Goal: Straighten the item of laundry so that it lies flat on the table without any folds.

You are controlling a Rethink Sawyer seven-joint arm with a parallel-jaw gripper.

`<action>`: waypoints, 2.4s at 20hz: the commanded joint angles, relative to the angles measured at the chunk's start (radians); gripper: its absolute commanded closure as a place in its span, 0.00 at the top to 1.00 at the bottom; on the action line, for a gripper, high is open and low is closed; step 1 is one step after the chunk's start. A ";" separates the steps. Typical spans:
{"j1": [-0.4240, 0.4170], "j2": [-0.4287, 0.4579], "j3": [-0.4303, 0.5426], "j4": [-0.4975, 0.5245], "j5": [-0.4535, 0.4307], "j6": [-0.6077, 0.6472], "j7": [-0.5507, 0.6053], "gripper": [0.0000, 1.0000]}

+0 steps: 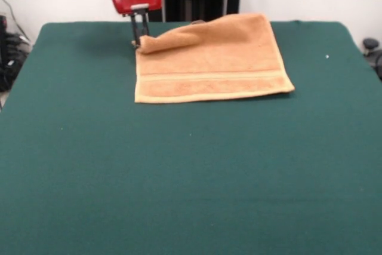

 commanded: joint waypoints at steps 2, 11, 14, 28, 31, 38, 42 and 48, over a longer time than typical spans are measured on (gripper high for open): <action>-0.034 0.026 0.054 -0.122 0.014 0.036 0.108 0.00; -0.262 0.058 0.305 -0.059 0.048 0.317 0.015 0.00; -0.268 0.058 0.312 -0.057 0.039 0.318 0.010 0.00; -0.340 0.073 0.426 -0.060 0.010 0.410 -0.074 0.00; -0.308 0.052 0.392 -0.065 -0.001 0.381 -0.037 0.00; -0.073 0.034 0.080 -0.140 0.006 -0.105 -0.096 0.00; -0.228 0.051 0.316 -0.104 -0.222 -0.025 0.078 0.00; -0.292 0.075 0.475 -0.074 -0.399 0.163 0.294 0.00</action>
